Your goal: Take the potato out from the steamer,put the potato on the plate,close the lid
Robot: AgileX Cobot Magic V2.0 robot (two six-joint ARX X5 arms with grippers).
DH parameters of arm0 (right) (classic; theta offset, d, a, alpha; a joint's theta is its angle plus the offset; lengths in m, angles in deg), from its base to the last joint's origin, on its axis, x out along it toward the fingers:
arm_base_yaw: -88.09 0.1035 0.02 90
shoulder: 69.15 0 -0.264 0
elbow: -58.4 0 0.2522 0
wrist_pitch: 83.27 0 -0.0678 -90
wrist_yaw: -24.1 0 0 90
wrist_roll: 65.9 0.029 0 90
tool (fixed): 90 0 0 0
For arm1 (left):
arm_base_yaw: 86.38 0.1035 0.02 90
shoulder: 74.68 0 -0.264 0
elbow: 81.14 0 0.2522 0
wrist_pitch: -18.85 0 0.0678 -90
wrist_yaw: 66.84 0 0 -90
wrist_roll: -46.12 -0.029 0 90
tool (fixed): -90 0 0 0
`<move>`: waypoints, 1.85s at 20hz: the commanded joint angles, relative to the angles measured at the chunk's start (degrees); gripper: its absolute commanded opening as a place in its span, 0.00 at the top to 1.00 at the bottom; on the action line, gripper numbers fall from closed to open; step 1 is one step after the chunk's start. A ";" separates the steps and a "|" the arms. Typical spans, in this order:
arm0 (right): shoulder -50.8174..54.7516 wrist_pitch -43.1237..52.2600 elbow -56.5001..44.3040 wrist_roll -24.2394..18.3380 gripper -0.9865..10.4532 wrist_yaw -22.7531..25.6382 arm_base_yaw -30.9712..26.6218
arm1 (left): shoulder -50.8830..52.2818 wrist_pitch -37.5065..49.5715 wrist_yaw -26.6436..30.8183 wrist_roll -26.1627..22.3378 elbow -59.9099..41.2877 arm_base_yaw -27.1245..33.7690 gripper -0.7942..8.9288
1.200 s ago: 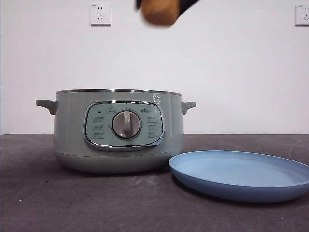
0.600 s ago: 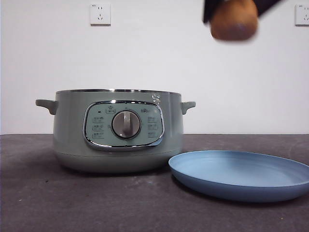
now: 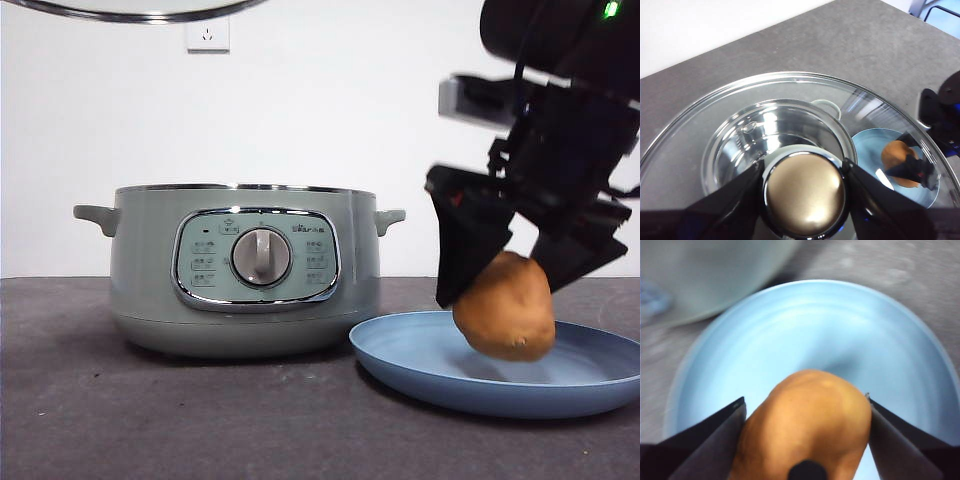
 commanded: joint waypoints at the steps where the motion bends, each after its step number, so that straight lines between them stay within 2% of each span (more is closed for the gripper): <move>1: -2.14 0.92 -0.48 -0.24 0.92 -0.04 -1.03 | -1.20 4.02 -0.57 -1.05 0.39 -1.05 0.93; 3: -2.86 0.83 -0.48 -0.24 0.90 -0.09 -1.90 | -3.28 5.68 -0.52 -1.86 0.39 -1.64 0.93; 4: -2.86 0.77 -0.48 -0.22 0.86 -0.13 -2.23 | -4.44 6.43 -0.52 -2.14 0.39 -1.66 0.93; 5: -2.86 0.70 -0.48 -0.22 0.76 -0.11 -2.21 | -5.66 7.08 -0.55 -2.16 0.39 -1.66 0.93; 7: -2.86 -0.31 -0.48 -0.04 0.44 -0.07 -2.23 | -8.26 8.72 -0.50 -2.49 0.39 -1.66 0.93; 8: -2.86 -0.87 -0.48 -0.04 0.34 -0.04 -2.23 | -9.55 9.46 -0.42 -2.86 0.39 -1.64 0.93; 16: -0.98 -1.29 -0.42 0.13 0.33 0.17 -2.21 | -19.34 16.79 -0.28 -3.67 0.39 -1.64 0.93; 24: 19.67 -2.23 -0.31 2.45 0.34 0.85 -2.21 | -24.04 19.69 -0.26 -5.18 0.39 -1.60 0.93; 29: 32.85 -5.88 1.55 2.99 0.34 3.65 -2.21 | -26.99 21.62 -0.26 -5.38 0.39 -1.60 0.93; 37: 39.67 -9.22 6.54 3.02 0.34 3.61 -2.21 | -29.77 22.29 -0.33 -6.40 0.37 -1.60 0.93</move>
